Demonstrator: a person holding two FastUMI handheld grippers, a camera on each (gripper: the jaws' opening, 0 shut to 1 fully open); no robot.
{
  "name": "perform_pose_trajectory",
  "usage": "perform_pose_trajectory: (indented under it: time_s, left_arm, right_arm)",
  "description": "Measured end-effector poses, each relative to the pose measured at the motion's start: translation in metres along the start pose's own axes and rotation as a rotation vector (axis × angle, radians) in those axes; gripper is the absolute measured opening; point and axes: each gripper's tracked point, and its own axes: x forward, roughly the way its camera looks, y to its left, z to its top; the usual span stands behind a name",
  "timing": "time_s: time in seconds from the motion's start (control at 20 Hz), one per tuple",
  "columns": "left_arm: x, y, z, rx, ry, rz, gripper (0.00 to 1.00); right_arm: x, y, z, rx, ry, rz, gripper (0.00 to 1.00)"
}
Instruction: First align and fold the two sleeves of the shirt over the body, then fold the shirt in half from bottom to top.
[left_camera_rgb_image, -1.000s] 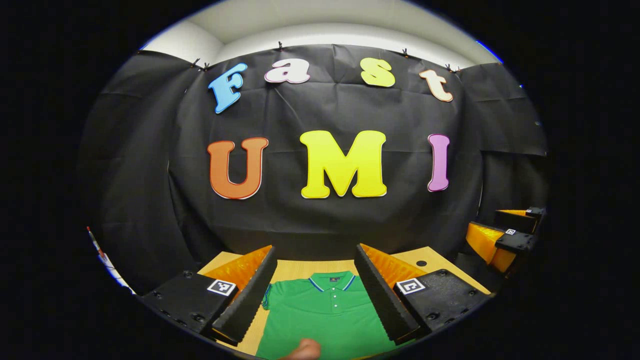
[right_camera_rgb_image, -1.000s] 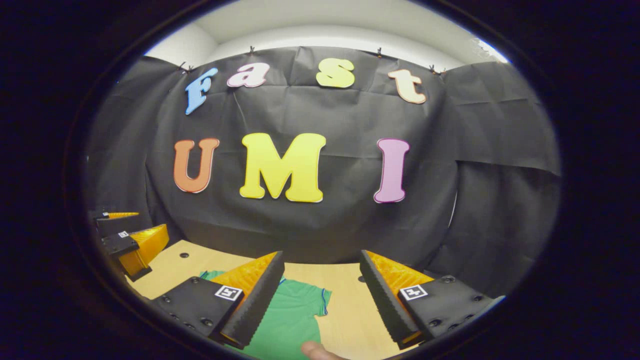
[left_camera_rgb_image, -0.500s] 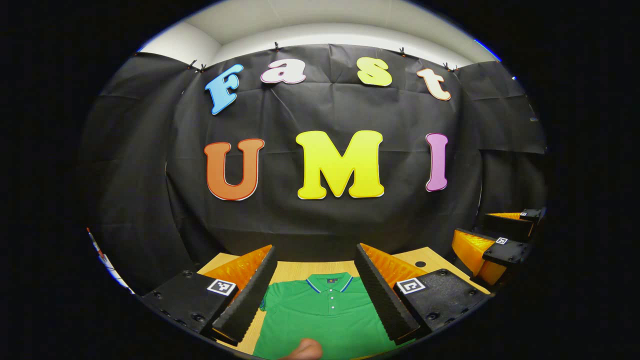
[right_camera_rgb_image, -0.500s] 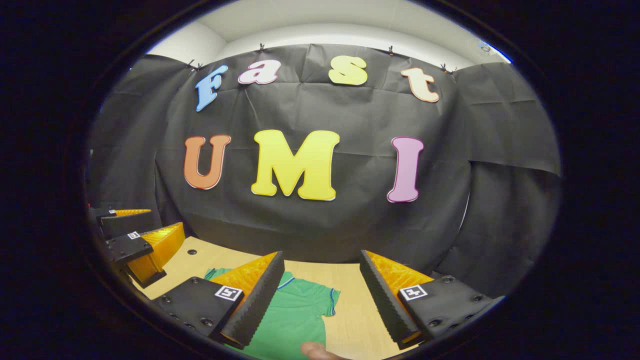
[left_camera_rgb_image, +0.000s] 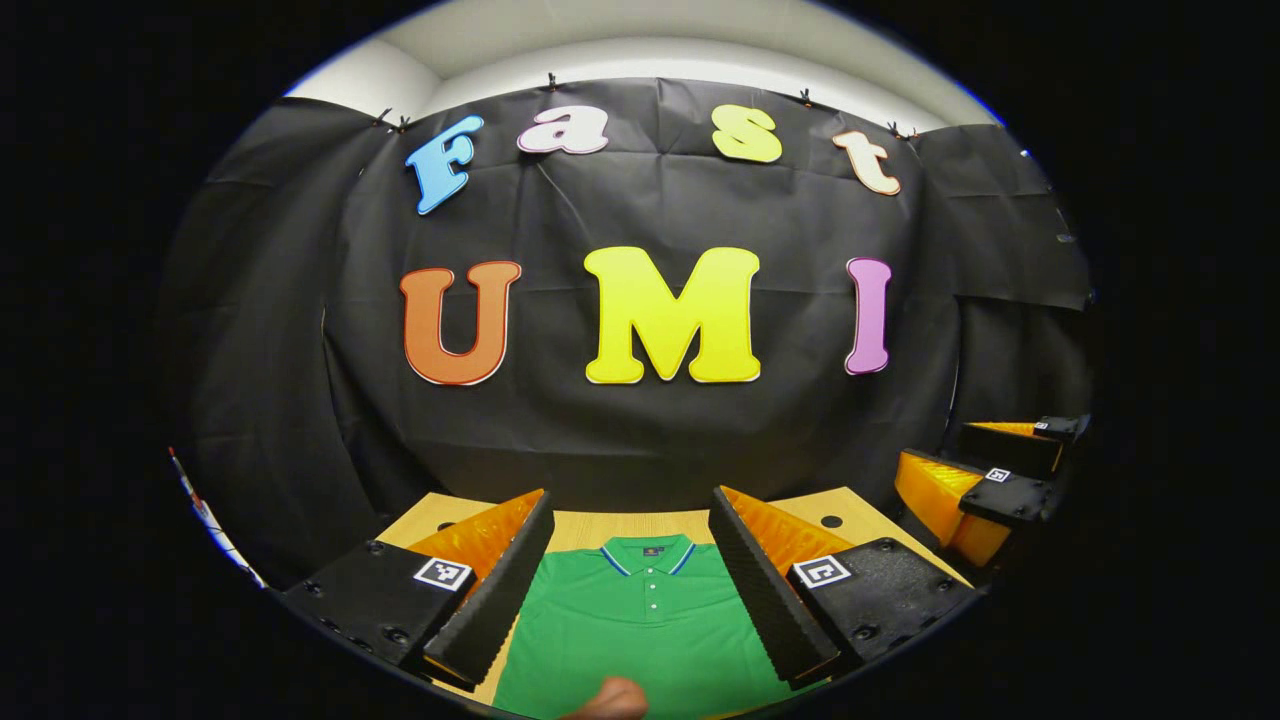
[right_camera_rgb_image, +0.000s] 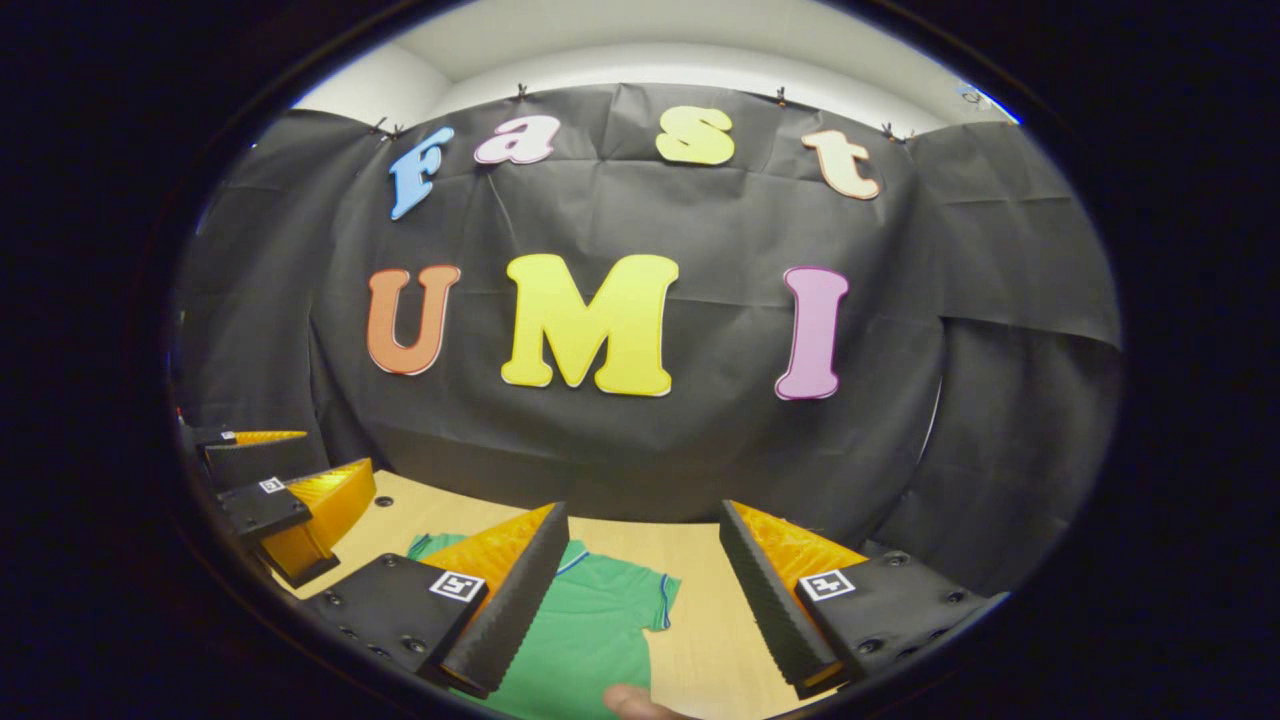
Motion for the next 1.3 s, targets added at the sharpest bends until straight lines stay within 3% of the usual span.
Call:
perform_pose_trajectory:
  time_s: [0.3,0.6,0.95,1.3]
  left_arm:
    - [0.005,0.007,-0.01,0.0,0.03,0.01,1.0]
    - [0.01,0.015,-0.022,0.011,0.053,0.017,1.0]
    - [0.016,0.027,-0.041,0.013,0.092,0.05,1.0]
    - [0.022,0.035,-0.046,0.027,0.111,0.082,1.0]
  right_arm:
    - [0.038,-0.01,-0.047,0.002,0.109,-0.026,0.98]
    - [0.081,-0.018,-0.132,-0.018,0.307,-0.022,0.98]
    - [0.158,-0.035,-0.207,0.014,0.475,-0.05,0.97]
    - [0.233,-0.051,-0.279,-0.033,0.606,-0.119,0.97]
